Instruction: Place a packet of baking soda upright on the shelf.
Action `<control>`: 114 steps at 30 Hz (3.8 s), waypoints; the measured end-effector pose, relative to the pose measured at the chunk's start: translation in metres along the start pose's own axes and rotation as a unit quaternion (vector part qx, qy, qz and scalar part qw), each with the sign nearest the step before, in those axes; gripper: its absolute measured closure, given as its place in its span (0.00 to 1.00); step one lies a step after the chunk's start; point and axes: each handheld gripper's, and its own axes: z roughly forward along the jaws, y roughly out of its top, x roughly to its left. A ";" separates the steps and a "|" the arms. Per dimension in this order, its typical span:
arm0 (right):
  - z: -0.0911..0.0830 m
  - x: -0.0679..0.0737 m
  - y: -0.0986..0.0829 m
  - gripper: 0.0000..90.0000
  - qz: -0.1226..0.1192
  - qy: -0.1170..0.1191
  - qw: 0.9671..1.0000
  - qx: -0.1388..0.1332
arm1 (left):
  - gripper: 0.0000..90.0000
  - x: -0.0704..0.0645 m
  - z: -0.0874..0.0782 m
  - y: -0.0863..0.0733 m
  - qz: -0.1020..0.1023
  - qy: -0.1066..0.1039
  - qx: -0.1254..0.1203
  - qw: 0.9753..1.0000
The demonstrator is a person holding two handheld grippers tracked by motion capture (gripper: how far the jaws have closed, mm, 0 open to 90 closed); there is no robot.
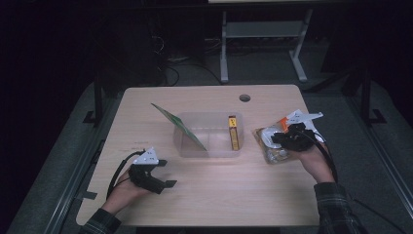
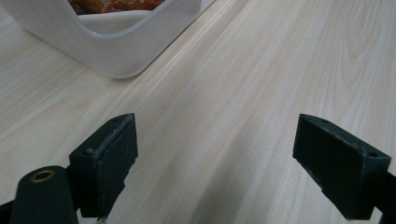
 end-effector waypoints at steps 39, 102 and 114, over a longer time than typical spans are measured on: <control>0.032 0.038 -0.026 1.00 -0.068 0.028 0.993 0.095 | 0.15 -0.004 0.002 -0.001 0.004 -0.006 0.009 1.000; 0.070 0.219 -0.008 1.00 -0.302 0.297 0.904 0.065 | 0.16 -0.017 0.011 0.008 0.012 -0.063 0.002 0.998; 0.059 0.225 -0.004 0.94 -0.285 0.313 0.905 0.036 | 0.20 -0.033 0.036 0.027 0.008 -0.086 0.000 0.996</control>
